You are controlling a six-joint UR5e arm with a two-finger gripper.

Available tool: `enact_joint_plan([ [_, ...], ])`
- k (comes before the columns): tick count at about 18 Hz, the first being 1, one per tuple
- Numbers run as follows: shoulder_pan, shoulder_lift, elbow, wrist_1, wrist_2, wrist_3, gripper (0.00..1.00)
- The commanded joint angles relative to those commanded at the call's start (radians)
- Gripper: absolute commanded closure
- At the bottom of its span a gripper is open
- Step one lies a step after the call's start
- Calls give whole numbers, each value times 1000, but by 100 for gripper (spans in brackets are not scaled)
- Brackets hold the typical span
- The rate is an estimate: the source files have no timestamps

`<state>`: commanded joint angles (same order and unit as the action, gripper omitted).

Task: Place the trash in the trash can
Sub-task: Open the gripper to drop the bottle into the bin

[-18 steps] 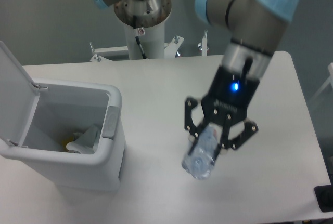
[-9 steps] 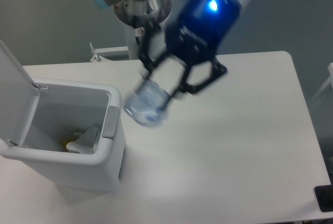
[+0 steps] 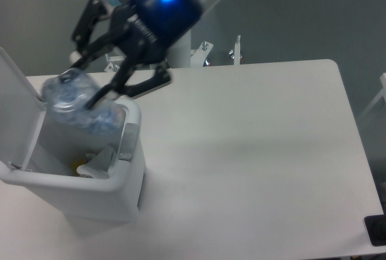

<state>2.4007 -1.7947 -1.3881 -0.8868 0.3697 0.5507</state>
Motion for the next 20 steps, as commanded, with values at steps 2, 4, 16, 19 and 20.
enact_joint_plan([
  [2, -9, -6, -26, 14, 3, 5, 64],
  [4, -14, -9, -46, 28, 5, 27, 12],
  [16, 107, -3, -95, 29, 18, 71, 0],
  [19, 208, -14, -100, 31, 83, 115, 0],
  [20, 236, -23, -104, 29, 124, 142, 0],
])
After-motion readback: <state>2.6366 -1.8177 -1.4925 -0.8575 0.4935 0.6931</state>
